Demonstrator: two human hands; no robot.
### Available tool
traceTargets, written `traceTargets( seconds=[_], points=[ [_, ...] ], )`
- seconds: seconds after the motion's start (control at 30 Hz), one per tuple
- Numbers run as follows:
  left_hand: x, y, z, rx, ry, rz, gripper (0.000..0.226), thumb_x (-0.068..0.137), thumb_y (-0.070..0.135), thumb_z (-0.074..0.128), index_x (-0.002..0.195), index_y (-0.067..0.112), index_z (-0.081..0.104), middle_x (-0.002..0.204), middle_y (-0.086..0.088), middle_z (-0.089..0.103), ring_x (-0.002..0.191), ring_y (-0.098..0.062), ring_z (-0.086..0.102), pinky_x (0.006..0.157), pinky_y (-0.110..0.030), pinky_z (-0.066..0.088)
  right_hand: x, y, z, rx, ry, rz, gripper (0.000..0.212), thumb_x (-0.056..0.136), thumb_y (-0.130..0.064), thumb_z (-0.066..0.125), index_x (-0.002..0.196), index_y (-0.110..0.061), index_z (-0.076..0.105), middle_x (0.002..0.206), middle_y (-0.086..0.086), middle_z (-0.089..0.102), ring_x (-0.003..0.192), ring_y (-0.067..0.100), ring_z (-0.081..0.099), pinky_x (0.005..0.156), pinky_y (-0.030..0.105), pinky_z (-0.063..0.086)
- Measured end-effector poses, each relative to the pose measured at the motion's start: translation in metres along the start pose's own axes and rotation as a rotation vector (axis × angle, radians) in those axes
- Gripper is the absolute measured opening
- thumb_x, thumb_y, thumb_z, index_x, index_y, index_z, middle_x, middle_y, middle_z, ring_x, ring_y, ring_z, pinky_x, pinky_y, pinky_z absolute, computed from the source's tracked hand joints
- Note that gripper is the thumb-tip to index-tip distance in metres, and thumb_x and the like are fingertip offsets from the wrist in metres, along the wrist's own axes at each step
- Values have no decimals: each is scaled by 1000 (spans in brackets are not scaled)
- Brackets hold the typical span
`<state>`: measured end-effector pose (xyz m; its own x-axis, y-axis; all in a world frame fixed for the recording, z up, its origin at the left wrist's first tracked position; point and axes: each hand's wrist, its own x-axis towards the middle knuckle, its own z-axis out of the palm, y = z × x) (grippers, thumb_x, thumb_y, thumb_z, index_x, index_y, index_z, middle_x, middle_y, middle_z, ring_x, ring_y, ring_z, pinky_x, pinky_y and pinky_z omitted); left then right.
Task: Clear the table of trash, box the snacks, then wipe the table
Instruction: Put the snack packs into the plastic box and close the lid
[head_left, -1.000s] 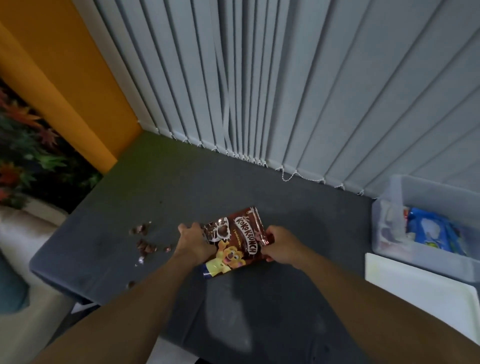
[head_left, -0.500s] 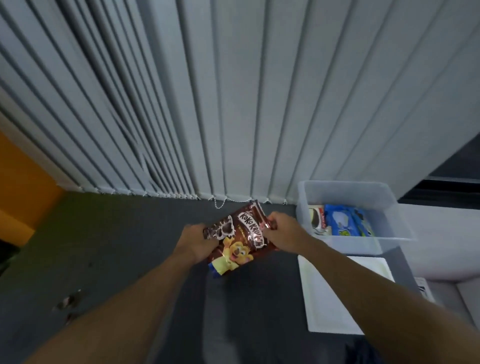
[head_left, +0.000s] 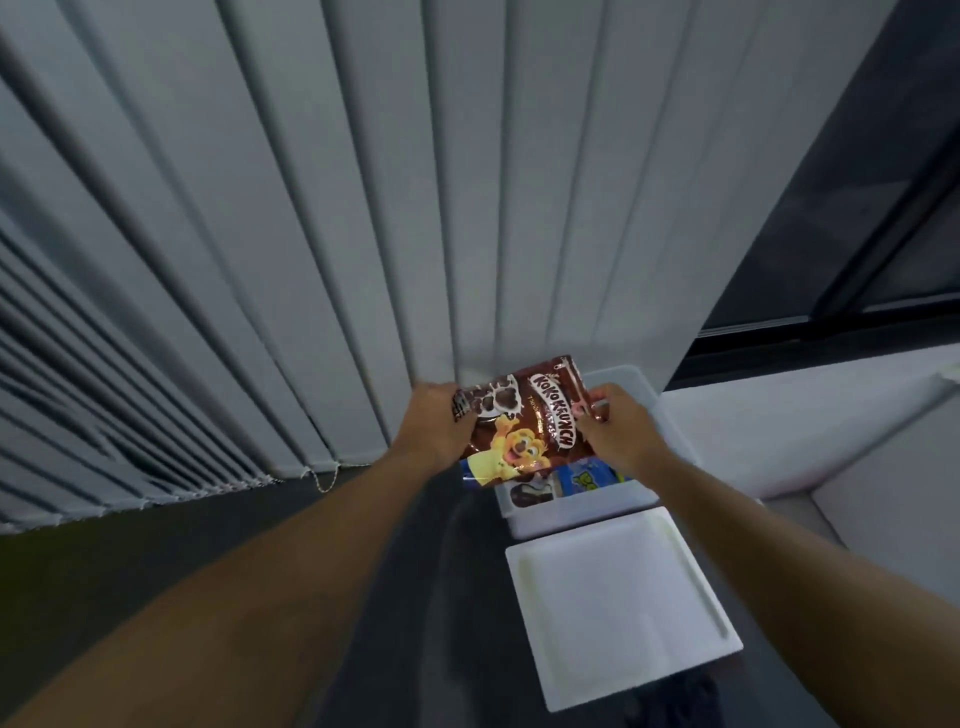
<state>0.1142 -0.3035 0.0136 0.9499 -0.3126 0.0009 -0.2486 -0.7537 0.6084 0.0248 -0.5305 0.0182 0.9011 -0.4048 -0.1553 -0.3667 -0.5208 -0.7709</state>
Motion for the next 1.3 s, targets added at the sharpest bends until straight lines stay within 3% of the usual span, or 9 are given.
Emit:
traceTargets(
  seconds=[0.1, 0.23, 0.33, 0.5, 0.67, 0.8, 0.9, 1.07, 1.3],
  points=[
    [13, 20, 20, 35, -73, 39, 8, 92, 18, 66, 88, 14, 59, 108, -16, 61, 85, -20, 61, 80, -30, 53, 8, 17, -16, -35, 43, 55, 15, 100, -29, 54, 111, -19, 54, 94, 0, 63, 71, 7, 58, 57, 20, 43],
    [20, 29, 48, 180, -214, 124, 25, 98, 12, 55, 121, 4, 57, 130, -14, 45, 109, -26, 58, 98, -31, 47, 17, 37, -22, -175, 0, 97, 4, 97, -22, 52, 100, -20, 50, 90, 3, 62, 72, 15, 55, 60, 26, 41],
    [22, 26, 62, 294, -279, 188, 27, 100, 6, 47, 126, 2, 53, 129, -7, 43, 94, -18, 60, 83, -17, 50, 26, 51, -14, -247, -5, 100, 9, 98, -22, 50, 103, -16, 53, 90, 4, 61, 75, 16, 57, 60, 25, 38],
    [20, 32, 79, 616, -340, 319, 49, 85, 17, 64, 131, 6, 52, 133, -13, 51, 119, -28, 50, 97, -36, 45, 48, 84, 9, -547, -219, 147, 29, 94, -29, 55, 117, -13, 58, 104, 6, 65, 98, 25, 64, 78, 31, 48],
    [20, 26, 100, 984, -497, 358, 71, 84, 40, 61, 148, 19, 40, 152, -9, 37, 138, -28, 35, 114, -47, 24, 58, 88, 26, -575, -364, -21, 99, 76, -36, 76, 154, -29, 14, 158, 5, 22, 135, 35, 42, 107, 49, 43],
    [19, 21, 110, 1138, -607, 335, 66, 86, 49, 53, 146, 25, 41, 146, -1, 48, 131, -22, 47, 109, -48, 19, 61, 91, 37, -632, -561, -71, 95, 80, -58, 69, 154, -32, 16, 158, 4, 29, 141, 31, 36, 114, 48, 36],
    [22, 28, 109, 1166, -706, 305, 42, 89, 47, 53, 127, 31, 56, 114, 10, 65, 109, -16, 55, 99, -46, 20, 62, 89, 36, -663, -599, -66, 70, 88, -47, 65, 149, -28, 36, 142, 7, 52, 124, 28, 52, 104, 42, 45],
    [19, 28, 106, 1159, -710, 322, 29, 90, 46, 49, 112, 32, 62, 99, 11, 66, 98, -14, 55, 99, -46, 21, 57, 88, 35, -695, -555, -59, 48, 94, -45, 57, 137, -25, 52, 125, 4, 63, 110, 23, 60, 98, 38, 50],
    [15, 21, 100, 893, -475, 364, 30, 89, 41, 45, 106, 27, 66, 107, 5, 69, 97, -17, 56, 108, -43, 25, 43, 78, 29, -598, -109, -162, 35, 100, -44, 45, 121, -25, 65, 111, 1, 70, 97, 18, 66, 84, 32, 56]
  ],
)
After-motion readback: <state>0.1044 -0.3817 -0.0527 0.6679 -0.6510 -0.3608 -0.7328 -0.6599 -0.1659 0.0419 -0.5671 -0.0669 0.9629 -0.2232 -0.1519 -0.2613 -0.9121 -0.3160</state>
